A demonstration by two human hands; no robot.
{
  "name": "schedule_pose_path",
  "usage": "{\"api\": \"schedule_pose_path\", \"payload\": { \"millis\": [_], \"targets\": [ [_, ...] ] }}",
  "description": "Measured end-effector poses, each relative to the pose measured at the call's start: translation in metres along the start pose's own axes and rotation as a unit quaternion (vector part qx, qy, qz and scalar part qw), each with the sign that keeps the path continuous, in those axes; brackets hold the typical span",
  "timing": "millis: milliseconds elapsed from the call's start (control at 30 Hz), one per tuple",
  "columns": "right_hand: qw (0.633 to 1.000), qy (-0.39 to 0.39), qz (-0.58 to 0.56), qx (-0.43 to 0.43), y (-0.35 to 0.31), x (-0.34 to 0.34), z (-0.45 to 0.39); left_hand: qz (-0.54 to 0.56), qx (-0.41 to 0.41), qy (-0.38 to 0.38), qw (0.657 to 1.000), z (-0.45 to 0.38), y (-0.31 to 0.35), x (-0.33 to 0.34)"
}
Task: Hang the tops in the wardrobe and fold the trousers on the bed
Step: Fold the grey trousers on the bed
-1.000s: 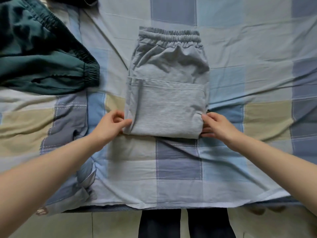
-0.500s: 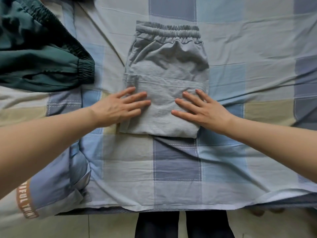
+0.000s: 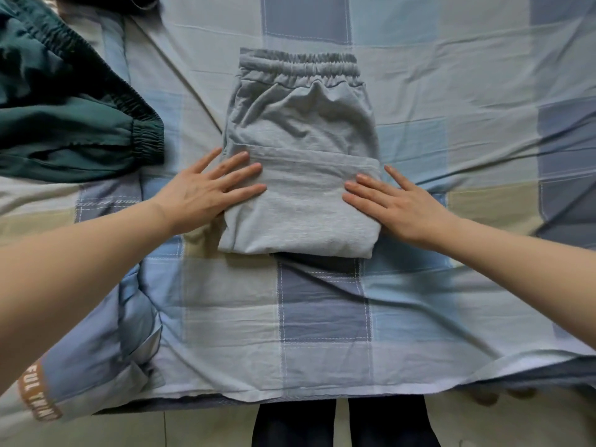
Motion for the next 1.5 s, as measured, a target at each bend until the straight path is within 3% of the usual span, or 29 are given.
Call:
{"api": "schedule_pose_path", "payload": {
  "millis": [133,200,267,333,400,467,500,533,600,633,667,733,767,867,900,1033,1267,1333,1500],
  "targets": [
    [0.995,-0.027,-0.046,-0.083,-0.021,0.000,0.023,0.083,0.046,0.033,0.995,0.034,0.043,-0.011],
    [0.974,-0.122,-0.160,-0.104,-0.042,0.016,0.045,0.131,0.088,0.026,0.987,0.058,0.080,-0.015],
    [0.904,-0.235,-0.349,-0.069,-0.065,0.030,0.071,0.184,0.132,-0.001,0.974,0.081,0.117,-0.018],
    [0.811,-0.253,-0.528,-0.009,-0.076,0.033,0.086,0.293,0.143,-0.047,0.944,0.101,0.145,-0.016],
    [0.724,-0.201,-0.658,0.053,-0.068,0.026,0.091,0.476,0.096,-0.094,0.869,0.113,0.155,-0.014],
    [0.634,-0.119,-0.754,0.127,-0.050,0.023,0.090,0.617,-0.057,-0.049,0.783,0.117,0.139,-0.013],
    [0.584,-0.075,-0.789,0.177,-0.040,0.026,0.089,0.670,-0.145,-0.009,0.728,0.116,0.126,-0.010],
    [0.527,-0.042,-0.817,0.232,-0.031,0.031,0.088,0.730,-0.216,0.022,0.648,0.114,0.117,-0.006],
    [0.457,-0.021,-0.832,0.314,-0.020,0.040,0.078,0.809,-0.295,0.067,0.504,0.103,0.108,0.007],
    [0.461,-0.034,-0.820,0.337,-0.020,0.042,0.069,0.828,-0.320,0.062,0.456,0.097,0.109,0.016],
    [0.497,-0.043,-0.792,0.352,-0.017,0.040,0.059,0.835,-0.338,0.052,0.431,0.090,0.110,0.019],
    [0.602,-0.038,-0.710,0.364,-0.015,0.033,0.039,0.806,-0.375,0.045,0.456,0.080,0.109,0.026],
    [0.636,-0.029,-0.675,0.372,-0.017,0.029,0.031,0.788,-0.393,0.060,0.470,0.074,0.107,0.029],
    [0.690,0.001,-0.598,0.408,-0.022,0.026,0.024,0.753,-0.446,0.103,0.473,0.061,0.097,0.024],
    [0.693,0.015,-0.587,0.418,-0.020,0.026,0.024,0.733,-0.462,0.124,0.484,0.059,0.091,0.023],
    [0.644,0.104,-0.609,0.451,-0.010,0.029,0.039,0.641,-0.527,0.166,0.532,0.065,0.068,0.016],
    [0.648,0.023,-0.608,0.457,-0.016,0.047,0.041,0.631,-0.564,0.074,0.528,0.058,0.071,0.036],
    [0.637,0.015,-0.623,0.454,-0.012,0.047,0.038,0.618,-0.572,0.084,0.532,0.060,0.071,0.031],
    [0.607,0.015,-0.667,0.432,-0.027,0.046,0.030,0.683,-0.522,0.093,0.502,0.056,0.109,0.018]
  ]
}}
Point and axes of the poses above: each hand's wrist, its own z-axis away from the middle knuckle, its own x-axis out of the palm, y = z × x, the point moved 7 cm from there along -z, towards the middle knuckle, and after that the axes turned 10 degrees about -y, right-handed, at the moved point
